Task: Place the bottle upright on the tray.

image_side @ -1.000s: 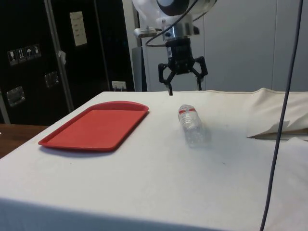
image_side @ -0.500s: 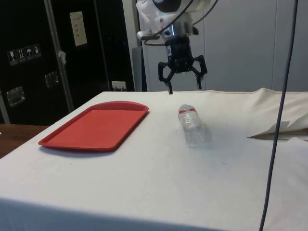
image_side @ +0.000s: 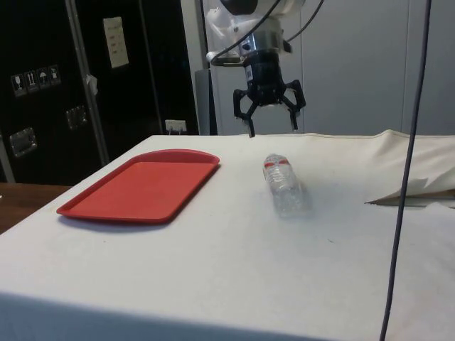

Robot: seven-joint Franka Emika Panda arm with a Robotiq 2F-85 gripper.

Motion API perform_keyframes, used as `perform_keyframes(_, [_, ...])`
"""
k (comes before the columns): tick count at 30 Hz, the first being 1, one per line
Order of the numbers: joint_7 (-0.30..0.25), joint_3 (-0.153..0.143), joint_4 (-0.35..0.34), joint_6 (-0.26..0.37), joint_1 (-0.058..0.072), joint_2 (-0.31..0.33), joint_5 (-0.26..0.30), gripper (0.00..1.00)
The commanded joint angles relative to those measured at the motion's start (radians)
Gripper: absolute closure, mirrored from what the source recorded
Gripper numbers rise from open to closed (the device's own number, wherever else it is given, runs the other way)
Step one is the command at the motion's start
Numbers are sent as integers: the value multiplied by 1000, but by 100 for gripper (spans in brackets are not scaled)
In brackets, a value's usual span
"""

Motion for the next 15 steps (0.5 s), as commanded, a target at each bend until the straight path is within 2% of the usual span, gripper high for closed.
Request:
perform_keyframes(1, [-5, -3, 4, -9, 0, 3, 5, 0])
perform_keyframes(2, [-25, -3, 17, -35, -7, 12, 26, 0])
perform_keyframes(3, [-31, -6, 21, -44, -8, 16, 32, 0])
perform_keyframes(7, [-56, -19, 44, -85, -9, 35, 55, 0])
perform_keyframes(8, [-43, -22, 37, -68, -2, 29, 40, 0])
perform_keyframes(9, [-61, -22, 49, -93, -9, 39, 59, 0])
perform_keyframes(15, [-96, -39, 82, -151, -13, 69, 92, 0])
